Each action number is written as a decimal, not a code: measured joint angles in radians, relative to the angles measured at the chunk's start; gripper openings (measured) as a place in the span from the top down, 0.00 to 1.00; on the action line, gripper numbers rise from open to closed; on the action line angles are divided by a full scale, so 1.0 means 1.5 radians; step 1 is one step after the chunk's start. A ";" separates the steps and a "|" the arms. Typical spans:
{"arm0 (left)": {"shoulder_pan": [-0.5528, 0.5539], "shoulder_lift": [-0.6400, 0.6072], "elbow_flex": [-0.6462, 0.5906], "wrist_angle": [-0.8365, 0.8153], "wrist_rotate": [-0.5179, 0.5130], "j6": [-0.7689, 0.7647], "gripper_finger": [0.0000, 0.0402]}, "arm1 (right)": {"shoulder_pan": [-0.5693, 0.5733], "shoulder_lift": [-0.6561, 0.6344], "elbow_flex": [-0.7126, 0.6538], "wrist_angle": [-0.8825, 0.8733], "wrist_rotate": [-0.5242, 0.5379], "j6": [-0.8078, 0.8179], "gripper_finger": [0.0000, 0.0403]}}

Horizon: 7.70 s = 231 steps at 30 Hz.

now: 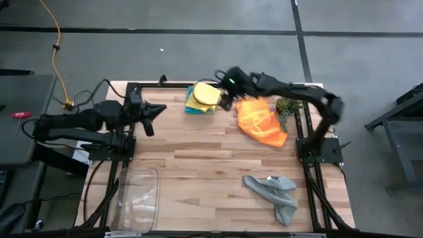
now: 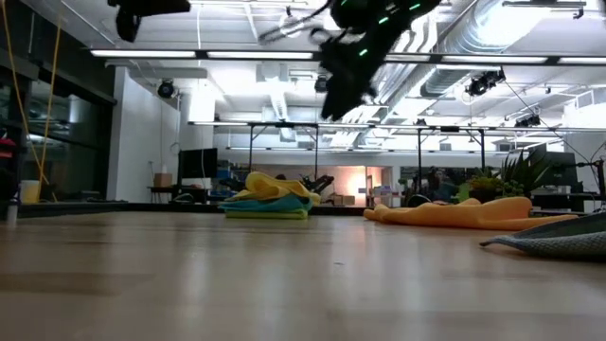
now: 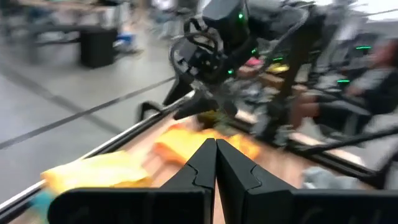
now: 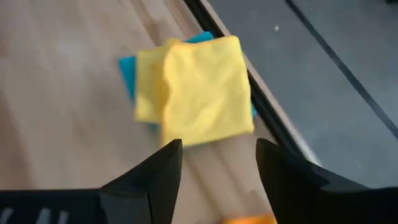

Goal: Fold microfiber towels
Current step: Fold the gray microfiber towel

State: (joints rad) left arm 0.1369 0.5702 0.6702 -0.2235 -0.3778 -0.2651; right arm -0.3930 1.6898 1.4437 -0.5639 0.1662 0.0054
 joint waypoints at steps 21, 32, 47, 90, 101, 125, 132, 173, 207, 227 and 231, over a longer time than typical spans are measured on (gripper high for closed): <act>0.056 0.019 -0.190 0.314 0.193 -0.046 1.00 | 0.286 -0.356 -0.482 0.471 0.098 0.219 0.54; 0.056 0.065 -0.190 0.314 0.152 -0.068 1.00 | 0.266 -0.355 -0.482 0.469 0.076 0.195 0.54; 0.033 0.090 -0.188 0.339 0.174 -0.066 1.00 | 0.267 -0.356 -0.470 0.436 0.008 0.171 0.54; -0.035 0.157 -0.146 0.304 0.065 -0.030 1.00 | 0.945 -0.171 -0.481 -0.182 -0.146 0.971 0.54; -0.035 0.157 -0.146 0.303 0.055 -0.030 1.00 | 0.943 -0.171 -0.520 -0.205 -0.151 0.974 0.56; -0.015 0.224 -0.096 0.303 0.003 0.075 0.90 | 0.473 -0.297 -0.395 -0.073 0.012 0.613 1.00; -0.013 0.334 -0.046 0.303 0.020 0.120 0.80 | 0.253 -0.297 -0.353 0.111 0.052 0.539 1.00; -0.177 0.805 -0.019 0.377 0.021 0.005 0.62 | 0.274 -0.182 -0.350 0.128 -0.141 0.453 1.00; -0.151 0.814 -0.020 0.391 0.016 0.143 0.55 | 0.281 -0.183 -0.350 0.160 -0.165 0.486 1.00; -0.116 0.809 -0.017 0.339 0.077 0.123 0.98 | 0.281 -0.184 -0.351 0.180 -0.197 0.500 1.00; -0.114 0.728 -0.022 0.204 0.099 0.086 0.99 | 0.281 -0.206 -0.351 0.175 -0.197 0.485 1.00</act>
State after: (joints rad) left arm -0.0334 1.6623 0.6372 0.0823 -0.2288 -0.1360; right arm 0.0288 1.3809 0.9169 -0.3009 -0.1290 0.7331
